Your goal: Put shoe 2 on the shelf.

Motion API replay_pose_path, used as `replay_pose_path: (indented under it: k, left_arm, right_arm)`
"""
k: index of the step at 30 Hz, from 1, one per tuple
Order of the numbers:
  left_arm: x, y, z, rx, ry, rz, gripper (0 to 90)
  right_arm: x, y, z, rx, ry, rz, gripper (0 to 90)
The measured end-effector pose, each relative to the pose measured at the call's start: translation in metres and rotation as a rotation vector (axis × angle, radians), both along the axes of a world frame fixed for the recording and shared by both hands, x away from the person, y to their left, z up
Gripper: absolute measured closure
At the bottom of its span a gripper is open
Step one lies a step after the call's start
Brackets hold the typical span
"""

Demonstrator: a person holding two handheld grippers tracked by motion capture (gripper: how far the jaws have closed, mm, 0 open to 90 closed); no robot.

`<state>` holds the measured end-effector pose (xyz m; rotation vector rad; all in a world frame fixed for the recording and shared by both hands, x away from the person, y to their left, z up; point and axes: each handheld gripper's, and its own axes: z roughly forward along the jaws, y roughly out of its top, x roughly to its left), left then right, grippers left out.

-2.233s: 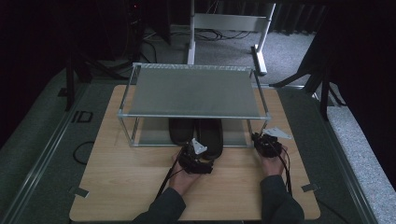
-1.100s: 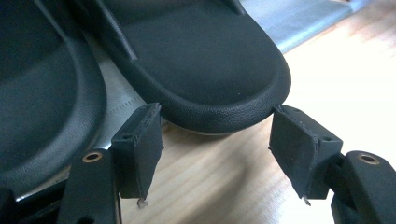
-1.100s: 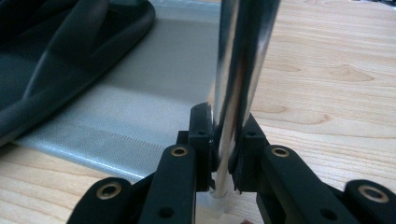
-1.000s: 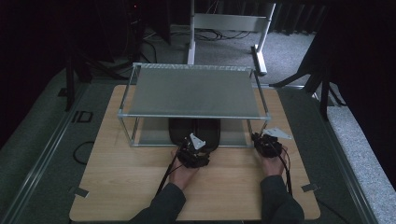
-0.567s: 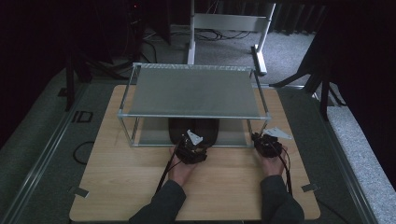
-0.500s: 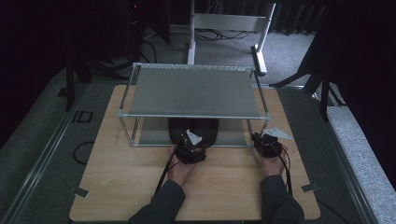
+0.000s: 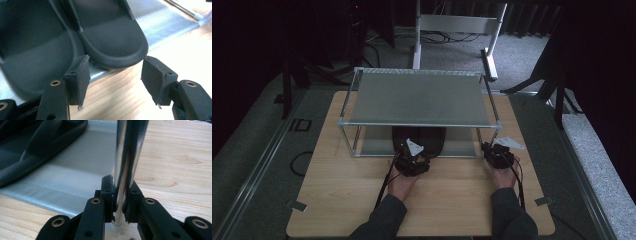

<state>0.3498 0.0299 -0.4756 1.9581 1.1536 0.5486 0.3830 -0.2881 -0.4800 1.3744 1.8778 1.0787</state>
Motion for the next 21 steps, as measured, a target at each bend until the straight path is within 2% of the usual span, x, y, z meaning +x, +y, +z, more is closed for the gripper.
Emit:
replay_pose_path:
  k: [5,11,16,21]
  left_arm:
    - [-0.004,0.012,0.003,-0.001,-0.003,-0.001,40.1]
    - [-0.010,0.030,0.003,0.028,-0.011,0.008,39.4]
    - [-0.015,0.047,0.001,0.032,-0.007,0.020,38.6]
    - [-0.018,0.065,-0.004,0.054,0.007,0.040,38.3]
  right_arm:
    - [0.000,0.000,0.000,0.002,0.000,0.000,80.5]
    - [0.000,0.000,0.000,0.006,-0.001,0.000,80.2]
    - [0.000,-0.001,0.000,0.012,-0.001,-0.001,79.8]
    - [-0.001,-0.001,0.000,0.015,-0.002,0.001,79.4]
